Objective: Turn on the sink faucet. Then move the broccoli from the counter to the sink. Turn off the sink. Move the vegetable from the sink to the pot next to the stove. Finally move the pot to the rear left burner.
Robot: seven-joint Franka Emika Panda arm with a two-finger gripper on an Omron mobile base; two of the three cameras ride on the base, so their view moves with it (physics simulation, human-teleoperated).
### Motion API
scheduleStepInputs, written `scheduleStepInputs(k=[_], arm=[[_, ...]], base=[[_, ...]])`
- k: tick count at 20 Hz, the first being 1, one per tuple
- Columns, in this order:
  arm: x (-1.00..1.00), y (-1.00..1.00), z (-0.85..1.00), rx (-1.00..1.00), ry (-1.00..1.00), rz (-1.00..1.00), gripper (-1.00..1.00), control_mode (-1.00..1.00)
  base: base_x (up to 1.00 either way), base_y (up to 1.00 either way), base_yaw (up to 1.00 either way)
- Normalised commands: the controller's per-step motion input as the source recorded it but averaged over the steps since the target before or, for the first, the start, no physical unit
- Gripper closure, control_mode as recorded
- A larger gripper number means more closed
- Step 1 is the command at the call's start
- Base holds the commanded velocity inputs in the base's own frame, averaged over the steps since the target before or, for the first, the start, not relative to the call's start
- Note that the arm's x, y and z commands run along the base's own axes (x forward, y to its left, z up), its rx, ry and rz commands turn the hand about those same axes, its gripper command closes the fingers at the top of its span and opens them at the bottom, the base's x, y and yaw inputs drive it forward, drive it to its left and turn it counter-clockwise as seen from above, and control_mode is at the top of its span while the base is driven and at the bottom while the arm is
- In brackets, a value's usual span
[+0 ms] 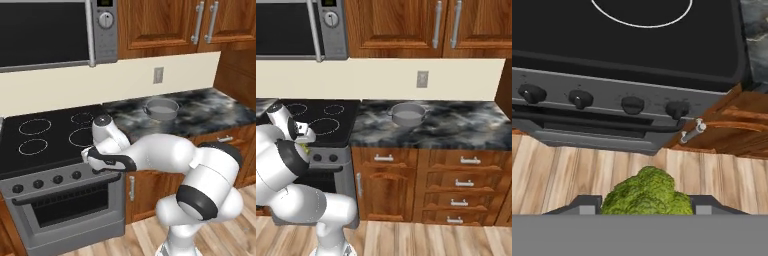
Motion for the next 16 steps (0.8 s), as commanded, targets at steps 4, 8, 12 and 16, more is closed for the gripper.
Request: scheduleStepInputs(k=[4,8,12,16], arm=[[0.00,0.00,0.00,0.00,0.00,0.00,1.00,1.00],[0.00,0.00,0.00,0.00,0.00,0.00,1.00,1.00],[0.00,0.00,0.00,0.00,0.00,0.00,1.00,1.00],[0.00,0.00,0.00,0.00,0.00,0.00,1.00,1.00]], base=[[0.59,-0.18,0.12],[0.55,-0.25,0.12],[0.57,-0.34,0.09],[0.59,-0.35,0.08]])
